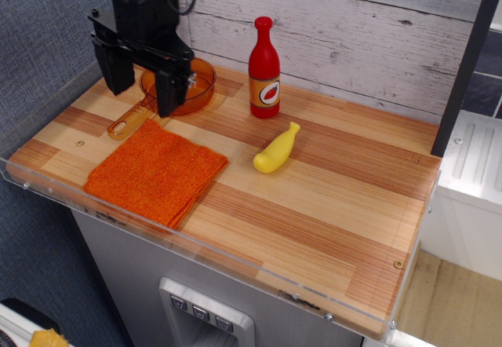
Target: Place the measuring cup in front and to the left of the orange towel.
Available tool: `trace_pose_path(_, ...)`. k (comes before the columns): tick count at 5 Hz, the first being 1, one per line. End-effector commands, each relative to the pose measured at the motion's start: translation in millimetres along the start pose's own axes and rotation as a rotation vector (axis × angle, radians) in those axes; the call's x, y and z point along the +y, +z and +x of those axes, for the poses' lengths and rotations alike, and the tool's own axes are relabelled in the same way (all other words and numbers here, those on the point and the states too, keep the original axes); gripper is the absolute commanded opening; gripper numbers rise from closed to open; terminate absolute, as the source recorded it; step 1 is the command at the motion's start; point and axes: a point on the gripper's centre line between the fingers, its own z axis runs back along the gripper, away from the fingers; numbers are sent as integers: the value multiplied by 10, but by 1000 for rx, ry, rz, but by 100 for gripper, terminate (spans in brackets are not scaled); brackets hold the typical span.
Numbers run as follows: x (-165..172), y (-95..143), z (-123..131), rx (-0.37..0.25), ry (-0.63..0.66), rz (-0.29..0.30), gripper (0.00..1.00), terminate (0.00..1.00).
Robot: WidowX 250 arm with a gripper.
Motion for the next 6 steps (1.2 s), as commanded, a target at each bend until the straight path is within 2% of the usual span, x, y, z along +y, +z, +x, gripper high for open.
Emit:
trace_pose_path(1, -511, 385, -92, -44, -5, -66, 100, 0)
trace_pose_path(2, -928, 478, -76, -68, 18, -113, 100, 0)
trace_pose_path(3, -1388, 546, -130, -44, 55, -173, 100, 0)
trace_pose_path(4, -1525, 547, -204, -26, 35, -155, 100, 0)
trace_pose_path(5, -1525, 547, -204, -26, 35, -155, 100, 0)
trace_pose_path(6, -1525, 547, -204, -26, 35, -155, 100, 100)
